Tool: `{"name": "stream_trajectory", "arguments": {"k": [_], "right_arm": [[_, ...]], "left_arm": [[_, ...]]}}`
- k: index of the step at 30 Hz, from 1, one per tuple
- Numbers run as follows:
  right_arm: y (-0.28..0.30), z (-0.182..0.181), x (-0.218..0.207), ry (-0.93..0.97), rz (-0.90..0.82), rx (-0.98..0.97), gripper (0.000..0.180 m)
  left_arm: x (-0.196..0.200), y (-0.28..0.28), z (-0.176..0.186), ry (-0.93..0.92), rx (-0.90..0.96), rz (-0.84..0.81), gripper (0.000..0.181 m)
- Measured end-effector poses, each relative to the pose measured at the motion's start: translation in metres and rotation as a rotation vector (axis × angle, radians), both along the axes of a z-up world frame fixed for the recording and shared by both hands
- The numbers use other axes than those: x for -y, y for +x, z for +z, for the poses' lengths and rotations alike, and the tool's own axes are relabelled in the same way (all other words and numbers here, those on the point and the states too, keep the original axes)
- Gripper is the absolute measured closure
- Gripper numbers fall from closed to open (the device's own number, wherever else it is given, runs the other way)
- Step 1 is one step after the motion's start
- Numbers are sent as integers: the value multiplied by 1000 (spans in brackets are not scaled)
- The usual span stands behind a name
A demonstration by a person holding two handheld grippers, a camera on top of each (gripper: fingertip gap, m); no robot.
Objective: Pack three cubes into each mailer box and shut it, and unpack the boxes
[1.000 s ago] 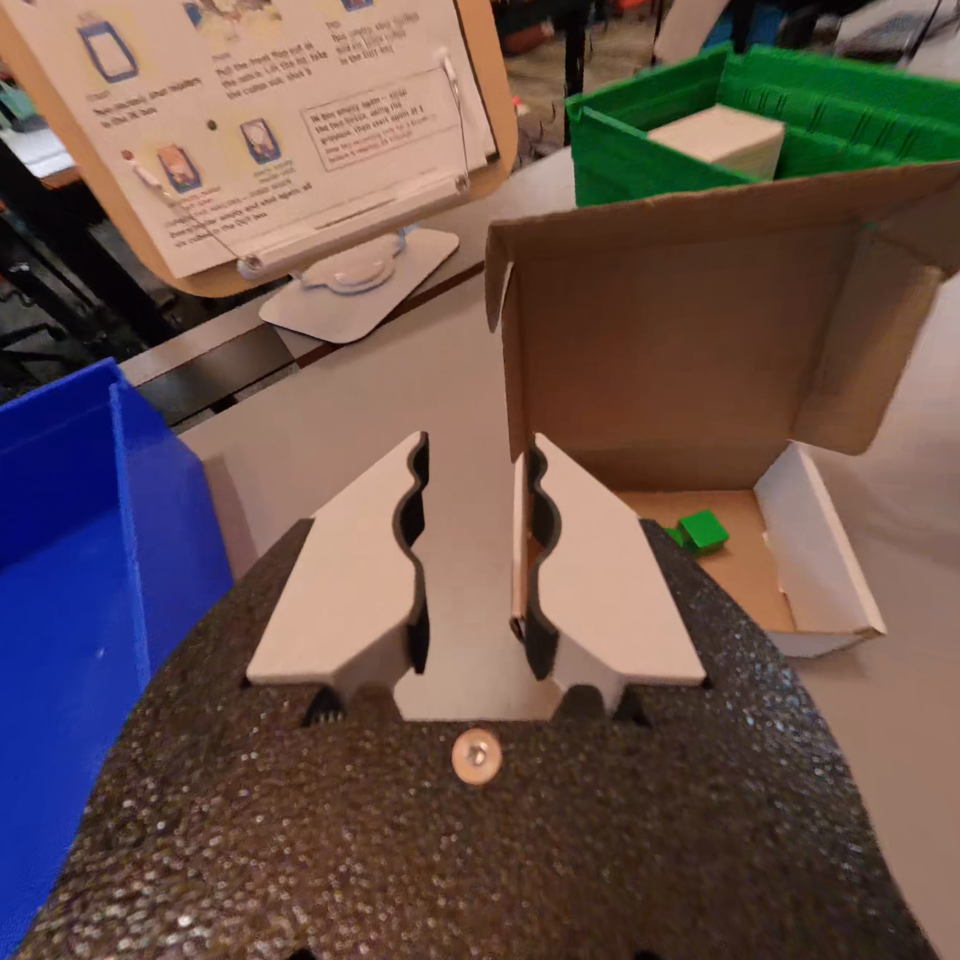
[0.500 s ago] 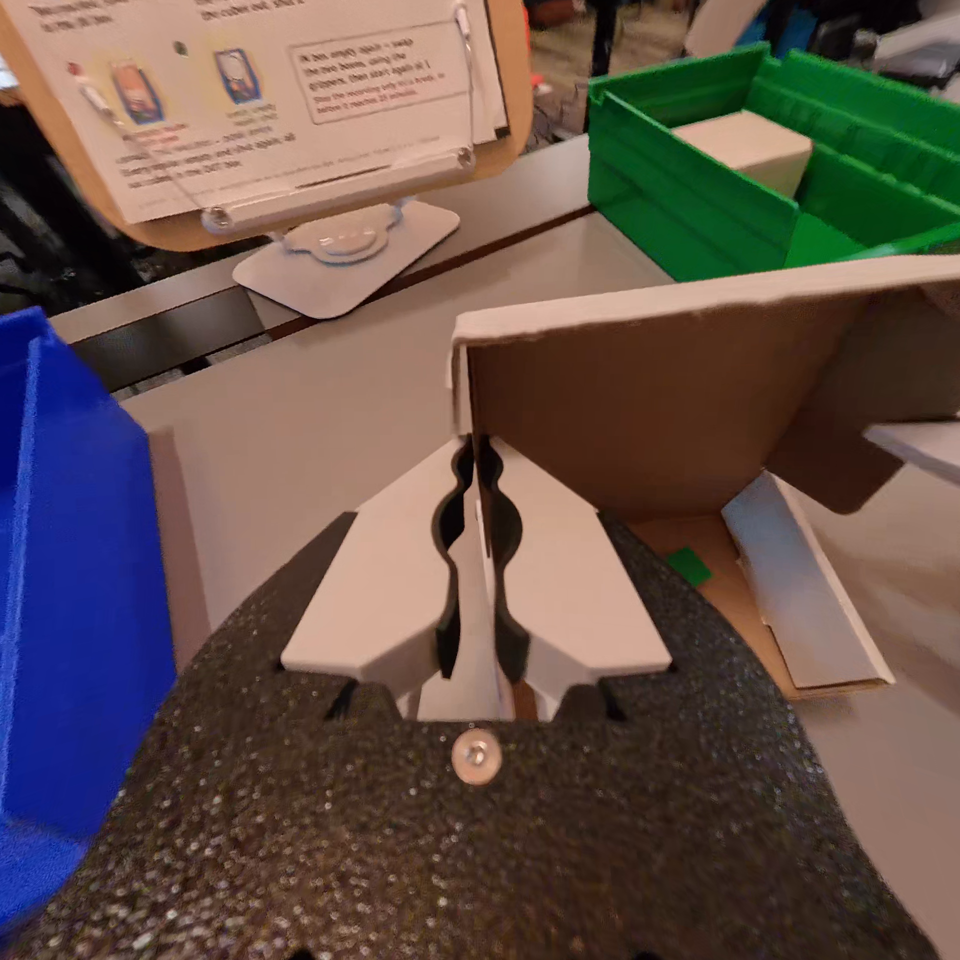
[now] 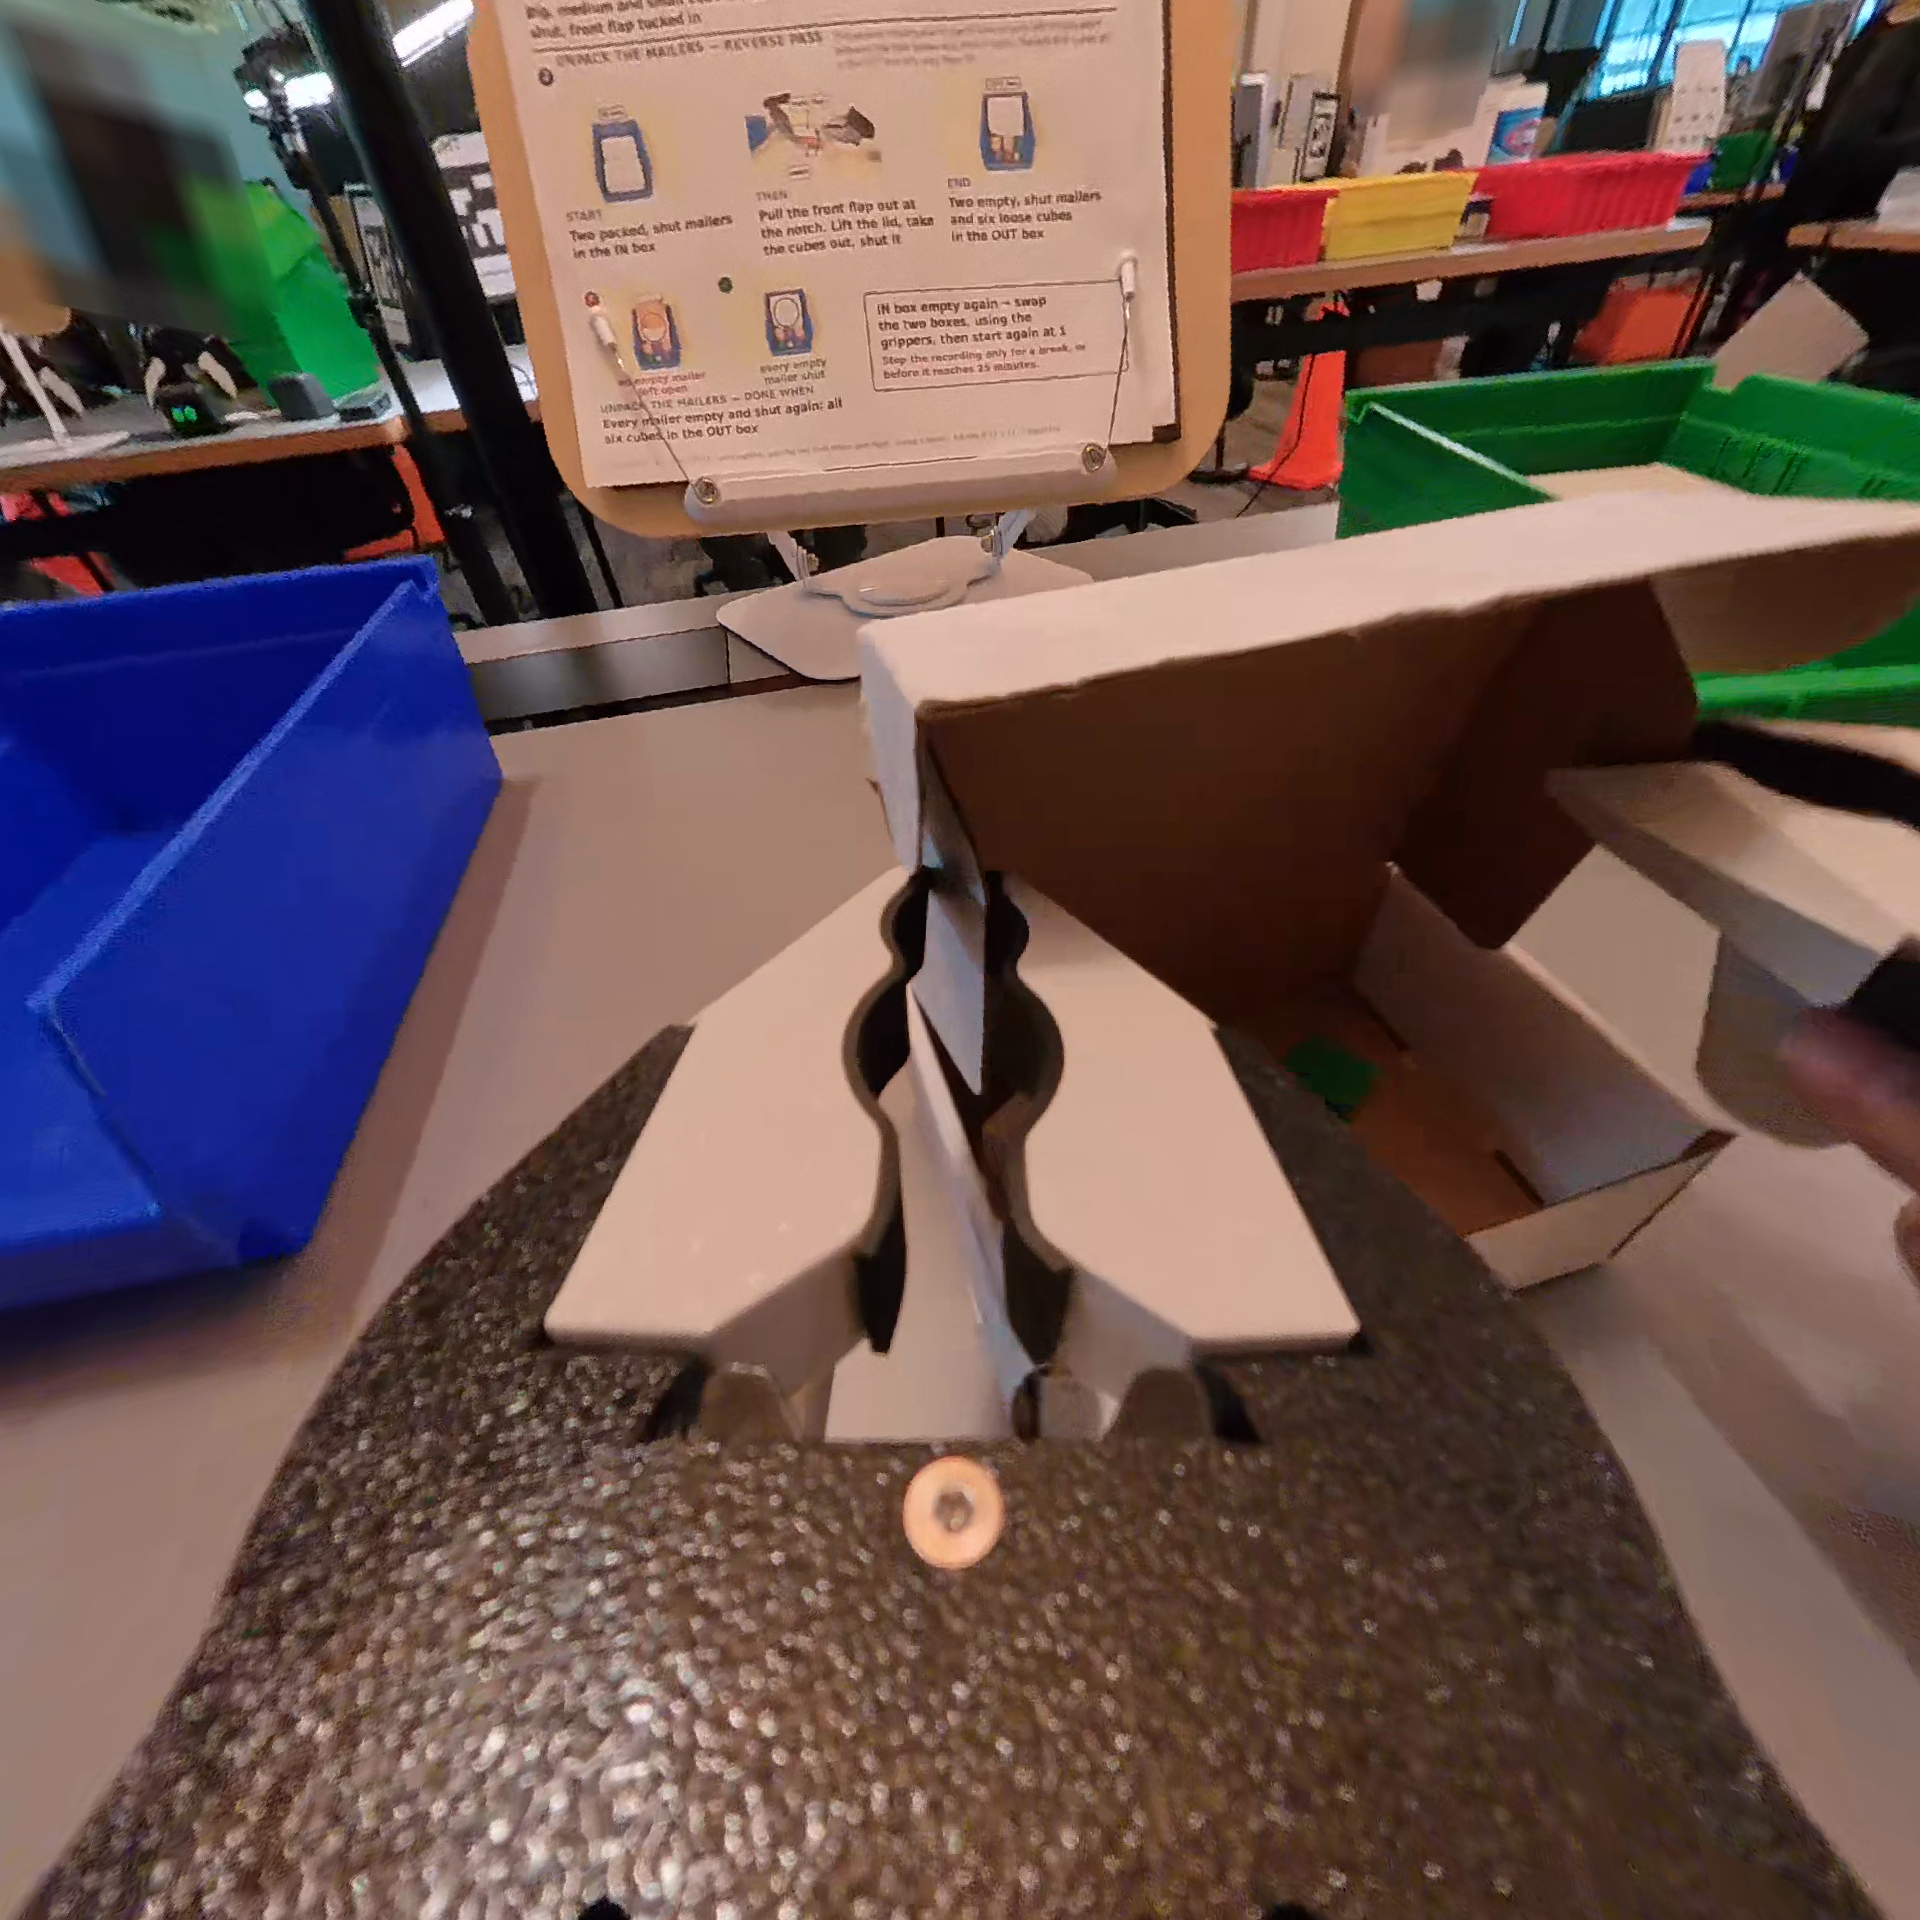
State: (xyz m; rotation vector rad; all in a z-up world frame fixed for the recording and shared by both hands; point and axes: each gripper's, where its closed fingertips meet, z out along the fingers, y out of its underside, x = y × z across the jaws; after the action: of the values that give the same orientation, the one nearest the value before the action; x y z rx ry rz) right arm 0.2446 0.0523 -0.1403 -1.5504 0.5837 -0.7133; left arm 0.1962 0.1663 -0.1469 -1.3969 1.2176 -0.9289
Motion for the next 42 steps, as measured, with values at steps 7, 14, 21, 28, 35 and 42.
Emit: {"name": "stream_trajectory", "arguments": {"k": [7,14,21,28,35,42], "right_arm": [[-7,-5,5,7,25,-24,173],[-16,-24,15,-116,35,-27,174],[-22,-33,24,-172,57,-41,177],[-34,-22,40,-241,63,77,136],[-43,-10,44,-513,-55,389,100],[-44,13,56,-559,-106,568,88]], "left_arm": [[4,-9,-7,-20,35,48,176],[14,-25,-27,2,-10,33,175],[25,-37,-39,47,-98,-4,172],[30,-51,-41,114,-123,-56,143],[26,-63,-44,170,-165,-101,129],[15,-80,-38,136,-137,-143,130]]}}
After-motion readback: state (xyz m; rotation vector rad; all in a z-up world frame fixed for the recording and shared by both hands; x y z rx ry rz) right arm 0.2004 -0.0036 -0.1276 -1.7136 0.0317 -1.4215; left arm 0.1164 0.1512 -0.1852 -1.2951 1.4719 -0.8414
